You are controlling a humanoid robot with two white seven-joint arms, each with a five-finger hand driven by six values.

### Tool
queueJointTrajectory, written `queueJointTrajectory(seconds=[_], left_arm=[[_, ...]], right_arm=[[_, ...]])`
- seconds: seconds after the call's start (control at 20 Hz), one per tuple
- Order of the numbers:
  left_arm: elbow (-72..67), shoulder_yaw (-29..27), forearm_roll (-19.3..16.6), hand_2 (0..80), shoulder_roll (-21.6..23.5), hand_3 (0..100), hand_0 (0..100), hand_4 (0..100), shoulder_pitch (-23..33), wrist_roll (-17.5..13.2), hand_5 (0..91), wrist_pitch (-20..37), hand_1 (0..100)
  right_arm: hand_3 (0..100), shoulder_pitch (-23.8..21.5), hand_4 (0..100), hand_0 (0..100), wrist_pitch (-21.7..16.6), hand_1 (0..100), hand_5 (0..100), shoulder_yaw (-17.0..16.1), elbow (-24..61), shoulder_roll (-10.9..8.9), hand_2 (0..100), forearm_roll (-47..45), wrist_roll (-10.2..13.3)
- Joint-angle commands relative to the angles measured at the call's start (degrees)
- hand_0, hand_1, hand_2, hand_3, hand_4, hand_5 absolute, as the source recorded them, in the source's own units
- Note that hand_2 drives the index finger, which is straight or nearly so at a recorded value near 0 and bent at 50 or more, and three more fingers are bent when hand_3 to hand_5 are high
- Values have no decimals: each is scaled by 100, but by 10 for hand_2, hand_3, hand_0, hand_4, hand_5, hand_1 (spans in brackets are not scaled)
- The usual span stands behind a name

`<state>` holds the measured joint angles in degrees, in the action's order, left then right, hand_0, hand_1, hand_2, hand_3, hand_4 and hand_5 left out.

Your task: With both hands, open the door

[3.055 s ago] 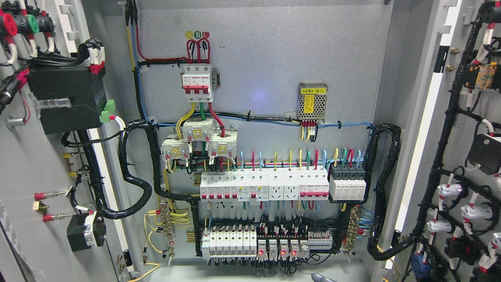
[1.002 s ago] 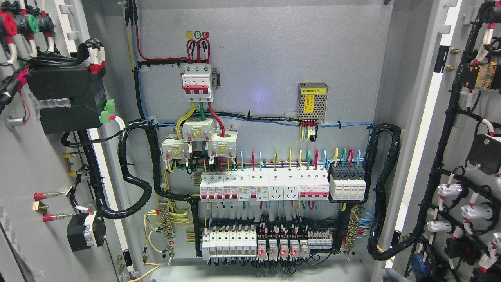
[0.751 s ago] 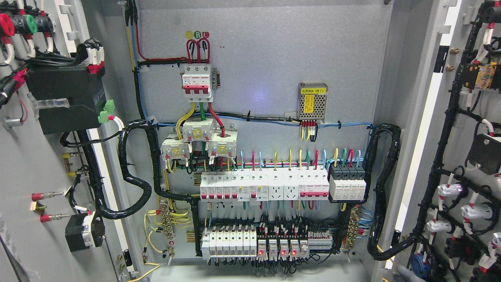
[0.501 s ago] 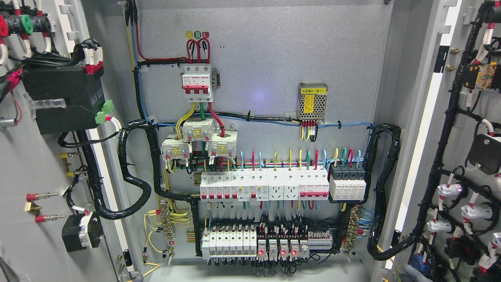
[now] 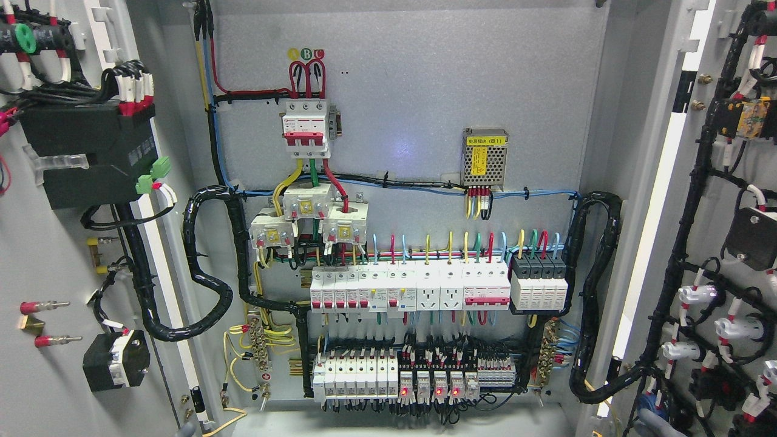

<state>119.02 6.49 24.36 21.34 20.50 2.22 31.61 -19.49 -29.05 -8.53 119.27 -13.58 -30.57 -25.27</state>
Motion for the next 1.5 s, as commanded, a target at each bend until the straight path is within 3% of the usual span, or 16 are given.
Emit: queueJointTrajectory(seconds=[0.0,1.05,1.2,1.45], left_arm=[[-20,-411,288,0,108,0,0,0,77,-3,0,-15,0],[-55,-1255,1070,0,371,0,0,0,402,-3,0,-58,0],[-72,-1369,1211,0,371,0,0,0,420,6,0,-137,0],[-108,-1641,1553,0,432,0,0,0,420,6,0,-287,0]], right_arm=[[0,-2,0,191,13,0,0,-333,-132,5,0,-1,171],[0,15,0,191,22,0,0,-650,-193,5,0,-36,206],[0,24,0,191,40,0,0,-650,-202,5,0,-623,189],[0,33,0,191,40,0,0,-650,-229,-66,0,-696,189]])
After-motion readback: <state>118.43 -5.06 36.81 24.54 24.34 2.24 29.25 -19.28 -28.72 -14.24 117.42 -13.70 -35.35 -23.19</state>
